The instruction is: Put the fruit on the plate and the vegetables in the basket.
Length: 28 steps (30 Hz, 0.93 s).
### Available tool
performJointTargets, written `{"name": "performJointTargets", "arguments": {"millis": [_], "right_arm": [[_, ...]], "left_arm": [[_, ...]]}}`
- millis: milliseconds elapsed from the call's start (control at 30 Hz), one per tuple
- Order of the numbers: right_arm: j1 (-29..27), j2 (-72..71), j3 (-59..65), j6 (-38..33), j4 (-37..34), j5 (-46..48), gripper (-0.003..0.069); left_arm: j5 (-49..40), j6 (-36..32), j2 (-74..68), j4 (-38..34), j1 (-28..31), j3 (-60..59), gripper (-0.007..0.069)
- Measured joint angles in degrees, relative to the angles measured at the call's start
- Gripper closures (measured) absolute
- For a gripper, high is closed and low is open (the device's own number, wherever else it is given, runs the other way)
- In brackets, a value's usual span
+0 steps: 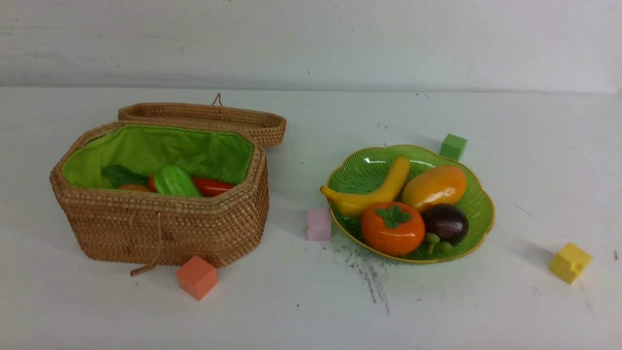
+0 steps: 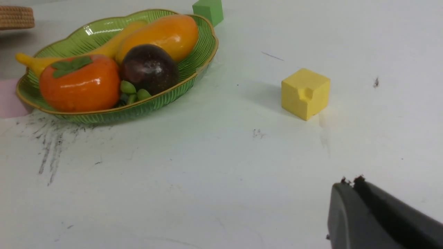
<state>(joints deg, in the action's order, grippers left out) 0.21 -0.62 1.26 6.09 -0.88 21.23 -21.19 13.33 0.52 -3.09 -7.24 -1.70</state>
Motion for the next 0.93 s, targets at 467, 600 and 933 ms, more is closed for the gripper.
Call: {"name": "performJointTargets", "arguments": {"millis": [467, 600, 933], "right_arm": [[0.0, 0.0, 0.0, 0.1, 0.0, 0.0, 0.0622], [0.0, 0.0, 0.0, 0.1, 0.0, 0.0, 0.0622], [0.0, 0.0, 0.0, 0.1, 0.0, 0.0, 0.0612]], "left_arm": [[0.0, 0.0, 0.0, 0.0, 0.0, 0.0, 0.0636], [0.0, 0.0, 0.0, 0.0, 0.0, 0.0, 0.0634], [0.0, 0.0, 0.0, 0.0, 0.0, 0.0, 0.0634]]}}
